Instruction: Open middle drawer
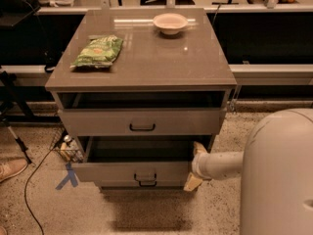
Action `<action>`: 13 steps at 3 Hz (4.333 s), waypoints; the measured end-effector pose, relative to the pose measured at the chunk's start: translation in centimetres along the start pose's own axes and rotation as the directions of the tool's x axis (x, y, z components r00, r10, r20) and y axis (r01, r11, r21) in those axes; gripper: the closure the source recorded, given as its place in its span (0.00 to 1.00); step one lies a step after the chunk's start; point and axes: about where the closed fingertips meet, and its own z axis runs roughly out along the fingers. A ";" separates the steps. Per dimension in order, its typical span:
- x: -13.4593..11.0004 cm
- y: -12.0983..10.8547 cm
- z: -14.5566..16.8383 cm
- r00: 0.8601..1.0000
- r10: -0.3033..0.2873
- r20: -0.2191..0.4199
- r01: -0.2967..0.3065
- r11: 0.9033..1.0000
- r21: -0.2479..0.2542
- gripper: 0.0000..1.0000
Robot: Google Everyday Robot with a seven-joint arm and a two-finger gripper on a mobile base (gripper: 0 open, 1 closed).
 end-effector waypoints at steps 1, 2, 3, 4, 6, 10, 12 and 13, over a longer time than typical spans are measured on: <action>-0.1 -0.2 0.7 0.998 -0.068 -0.002 0.067 0.995 -0.080 0.00; 0.5 0.2 1.0 0.995 -0.094 -0.013 0.091 0.986 -0.137 0.00; 2.0 1.0 2.0 0.996 -0.079 -0.050 0.066 0.973 -0.221 0.27; 3.2 1.8 2.9 0.995 -0.058 -0.077 0.035 0.963 -0.267 0.49; 3.0 1.5 2.4 0.995 -0.058 -0.077 0.035 0.963 -0.266 0.96; 3.6 4.2 0.4 0.997 -0.021 -0.080 0.000 0.968 -0.251 1.00; 4.0 6.0 -0.6 0.996 0.015 -0.086 -0.035 0.970 -0.241 1.00; 4.0 6.1 -0.7 0.996 0.018 -0.086 -0.038 0.970 -0.240 1.00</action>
Offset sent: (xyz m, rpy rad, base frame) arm 0.0020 -0.0095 -0.0163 -0.0694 0.1600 0.1648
